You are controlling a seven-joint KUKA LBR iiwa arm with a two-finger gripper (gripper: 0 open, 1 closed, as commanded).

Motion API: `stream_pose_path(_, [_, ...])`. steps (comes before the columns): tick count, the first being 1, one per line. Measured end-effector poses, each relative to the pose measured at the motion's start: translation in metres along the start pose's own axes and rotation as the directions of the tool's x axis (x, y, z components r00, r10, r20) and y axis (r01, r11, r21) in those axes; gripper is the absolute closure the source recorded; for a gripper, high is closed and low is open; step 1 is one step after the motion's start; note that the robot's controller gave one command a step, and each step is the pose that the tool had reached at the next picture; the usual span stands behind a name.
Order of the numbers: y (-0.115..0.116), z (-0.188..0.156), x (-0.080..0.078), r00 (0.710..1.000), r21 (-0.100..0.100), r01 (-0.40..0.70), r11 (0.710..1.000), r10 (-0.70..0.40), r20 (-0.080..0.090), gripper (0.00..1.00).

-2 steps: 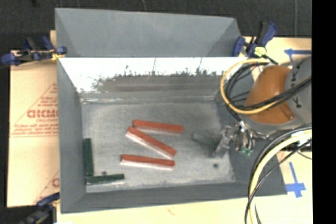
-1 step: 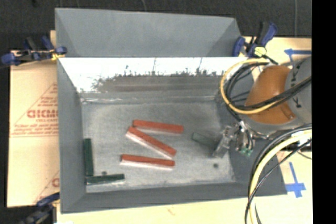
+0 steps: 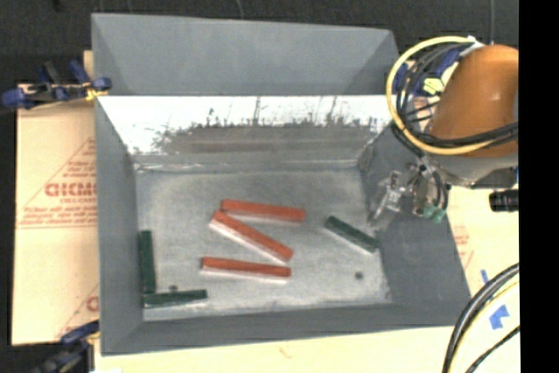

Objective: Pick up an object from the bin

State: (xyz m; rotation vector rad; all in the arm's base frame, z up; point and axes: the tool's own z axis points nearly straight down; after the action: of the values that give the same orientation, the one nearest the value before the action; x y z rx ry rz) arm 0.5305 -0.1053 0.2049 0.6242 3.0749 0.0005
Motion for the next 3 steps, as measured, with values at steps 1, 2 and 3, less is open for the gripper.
stream_pose_path(1, [0.0,0.0,0.0,1.0,0.001,0.001,1.0,-0.001,0.0,0.0])
stream_pose_path(2, [-0.001,0.0,0.0,1.0,0.001,0.001,1.0,-0.001,0.0,0.0])
stream_pose_path(3, [-0.011,0.049,-0.001,1.0,0.0,-0.003,1.0,0.003,0.008,0.0])
